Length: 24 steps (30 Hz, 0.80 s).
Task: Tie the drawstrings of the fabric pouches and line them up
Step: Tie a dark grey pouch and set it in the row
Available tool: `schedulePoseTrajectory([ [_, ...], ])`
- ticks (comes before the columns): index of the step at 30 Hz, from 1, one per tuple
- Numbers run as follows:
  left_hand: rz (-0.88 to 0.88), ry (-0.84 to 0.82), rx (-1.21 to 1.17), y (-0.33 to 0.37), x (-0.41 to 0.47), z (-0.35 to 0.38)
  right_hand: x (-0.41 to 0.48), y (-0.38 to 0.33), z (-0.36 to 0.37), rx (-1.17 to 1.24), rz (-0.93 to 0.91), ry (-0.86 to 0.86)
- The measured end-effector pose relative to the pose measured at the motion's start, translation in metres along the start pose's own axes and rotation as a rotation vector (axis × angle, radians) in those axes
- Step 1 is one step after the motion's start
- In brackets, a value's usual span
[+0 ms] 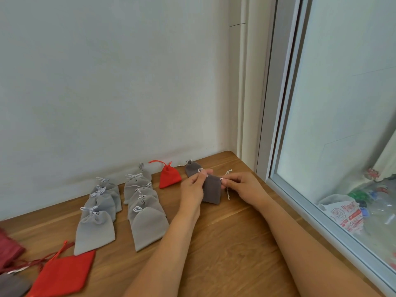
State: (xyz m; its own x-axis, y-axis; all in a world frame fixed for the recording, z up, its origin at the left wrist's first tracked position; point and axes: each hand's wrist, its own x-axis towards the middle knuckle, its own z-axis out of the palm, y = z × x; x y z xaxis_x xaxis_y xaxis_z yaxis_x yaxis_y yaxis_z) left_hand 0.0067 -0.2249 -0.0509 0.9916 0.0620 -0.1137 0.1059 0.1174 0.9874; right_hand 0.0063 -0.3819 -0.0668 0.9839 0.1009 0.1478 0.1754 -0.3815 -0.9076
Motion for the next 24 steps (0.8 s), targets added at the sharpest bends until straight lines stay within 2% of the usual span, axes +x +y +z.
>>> schedulePoseTrajectory([
  [6,0.003,-0.031,-0.436,0.005,0.004,-0.013,0.000,0.004,0.000,-0.031,0.020,0.070],
  [11,0.054,-0.028,-0.371,0.005,-0.005,-0.017,-0.003,0.004,0.001,-0.094,0.029,0.020],
  [14,0.068,-0.014,-0.212,0.004,-0.010,-0.020,-0.006,0.002,0.003,-0.089,0.020,-0.014],
  [18,0.153,-0.040,0.287,0.002,-0.012,-0.033,-0.009,-0.004,0.001,0.053,0.002,-0.082],
  [21,0.070,-0.114,0.468,0.000,-0.016,-0.039,-0.010,-0.009,0.008,0.114,-0.049,-0.163],
  [24,0.073,-0.209,0.608,0.006,-0.016,-0.039,-0.010,-0.016,0.018,0.171,-0.075,-0.200],
])
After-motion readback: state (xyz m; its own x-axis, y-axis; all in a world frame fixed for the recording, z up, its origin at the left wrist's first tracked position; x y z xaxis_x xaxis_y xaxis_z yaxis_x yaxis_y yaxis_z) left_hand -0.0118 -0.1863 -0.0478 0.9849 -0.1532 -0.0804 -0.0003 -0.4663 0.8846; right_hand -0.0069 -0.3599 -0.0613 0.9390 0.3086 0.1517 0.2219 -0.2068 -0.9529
